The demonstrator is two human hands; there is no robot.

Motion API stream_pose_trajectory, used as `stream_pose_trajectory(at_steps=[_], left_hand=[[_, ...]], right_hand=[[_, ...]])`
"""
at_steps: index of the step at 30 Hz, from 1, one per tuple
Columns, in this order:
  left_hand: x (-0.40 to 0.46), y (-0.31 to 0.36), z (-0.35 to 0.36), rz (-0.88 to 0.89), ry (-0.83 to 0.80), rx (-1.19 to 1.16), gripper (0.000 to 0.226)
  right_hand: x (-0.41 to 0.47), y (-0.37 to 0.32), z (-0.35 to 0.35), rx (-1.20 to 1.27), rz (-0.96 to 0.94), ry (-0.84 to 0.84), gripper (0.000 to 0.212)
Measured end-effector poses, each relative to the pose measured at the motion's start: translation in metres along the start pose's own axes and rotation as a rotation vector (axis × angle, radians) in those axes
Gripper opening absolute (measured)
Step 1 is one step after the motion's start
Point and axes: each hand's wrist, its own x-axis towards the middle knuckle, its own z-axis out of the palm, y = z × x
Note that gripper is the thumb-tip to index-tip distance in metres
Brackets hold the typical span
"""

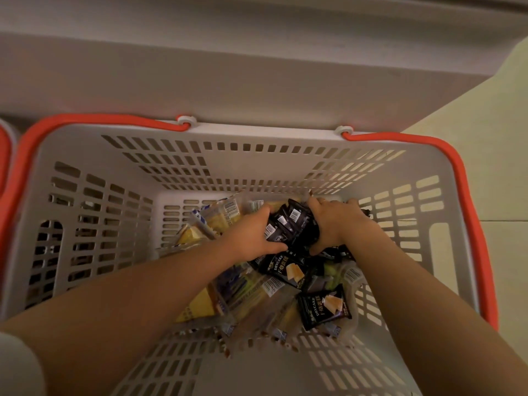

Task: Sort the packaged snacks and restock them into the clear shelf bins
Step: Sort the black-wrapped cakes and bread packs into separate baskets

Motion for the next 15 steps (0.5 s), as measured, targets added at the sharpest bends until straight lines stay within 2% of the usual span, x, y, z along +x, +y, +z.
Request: stream_pose_trajectory(at_steps=[4,7,10,12,15], left_hand=[[-0.007,0.002,-0.004,-0.020,0.015,-0.077,0.076],[-0.018,0.003,-0.008,-0.018,0.007,-0.053,0.075],[-0.034,0.001,-0.016,0.007,-0.026,0.023,0.074],[-0.046,0.000,-0.024,0.003,0.030,-0.042,0.071],[-0.065,-0.004,-0.044,-0.035,0.204,-0.141,0.056]], right_hand=[[-0.013,0.002,0.009,0.097,-0.070,0.094,0.096],[-0.023,-0.004,0.017,0.047,-0.107,0.137,0.075],[-0.027,-0.011,0.018,-0.022,-0.092,0.164,0.063],[-0.029,-0.017,0.019,-0.077,-0.054,0.177,0.056],[-0.036,-0.031,0.016,-0.127,0.020,0.207,0.050]])
